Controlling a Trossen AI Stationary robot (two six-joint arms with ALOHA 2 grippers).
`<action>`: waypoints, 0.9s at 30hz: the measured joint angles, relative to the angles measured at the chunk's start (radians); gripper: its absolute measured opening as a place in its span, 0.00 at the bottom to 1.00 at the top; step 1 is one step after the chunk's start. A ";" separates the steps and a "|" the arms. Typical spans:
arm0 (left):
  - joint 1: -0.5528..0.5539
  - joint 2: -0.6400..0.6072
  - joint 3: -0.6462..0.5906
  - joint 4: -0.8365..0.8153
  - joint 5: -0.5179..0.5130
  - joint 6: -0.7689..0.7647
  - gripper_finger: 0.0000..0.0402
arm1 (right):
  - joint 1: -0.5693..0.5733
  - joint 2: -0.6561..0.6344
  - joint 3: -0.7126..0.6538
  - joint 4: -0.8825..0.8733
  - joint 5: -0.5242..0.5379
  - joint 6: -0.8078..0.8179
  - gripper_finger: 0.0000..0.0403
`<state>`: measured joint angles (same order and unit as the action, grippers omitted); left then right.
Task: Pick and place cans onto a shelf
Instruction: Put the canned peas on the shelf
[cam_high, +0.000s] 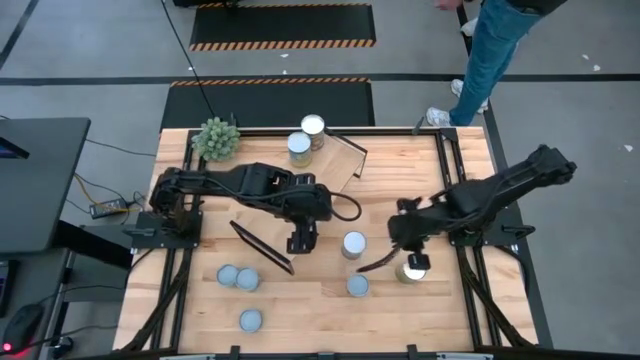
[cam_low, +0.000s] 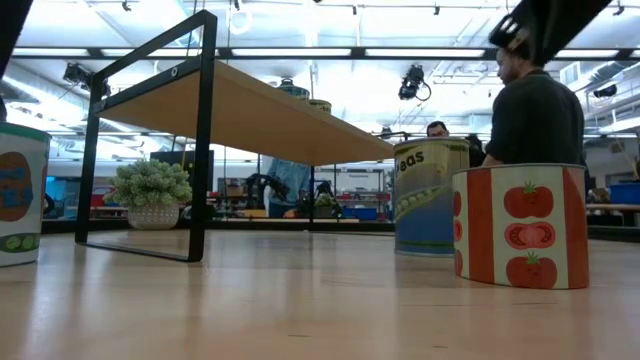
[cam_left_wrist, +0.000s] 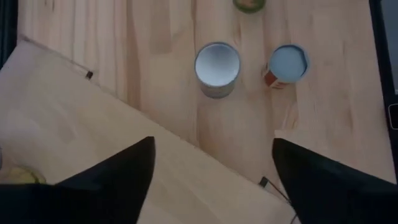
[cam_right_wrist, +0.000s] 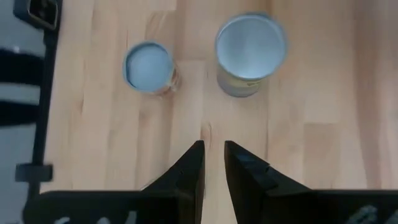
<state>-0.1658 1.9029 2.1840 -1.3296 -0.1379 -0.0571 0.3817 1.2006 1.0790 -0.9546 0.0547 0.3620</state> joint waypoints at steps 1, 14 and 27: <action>0.000 0.006 0.001 0.012 0.003 0.013 0.85 | 0.011 -0.022 0.000 -0.006 0.023 0.020 0.17; 0.019 0.079 0.000 0.096 0.057 0.062 0.99 | 0.111 -0.172 0.000 -0.022 0.190 0.194 0.17; 0.019 0.162 0.000 0.114 0.116 0.133 1.00 | 0.220 -0.288 0.000 -0.027 0.384 0.314 0.17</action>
<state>-0.1467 2.0654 2.1841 -1.2152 -0.0214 0.0759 0.6016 0.9124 1.0786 -0.9816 0.4387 0.6763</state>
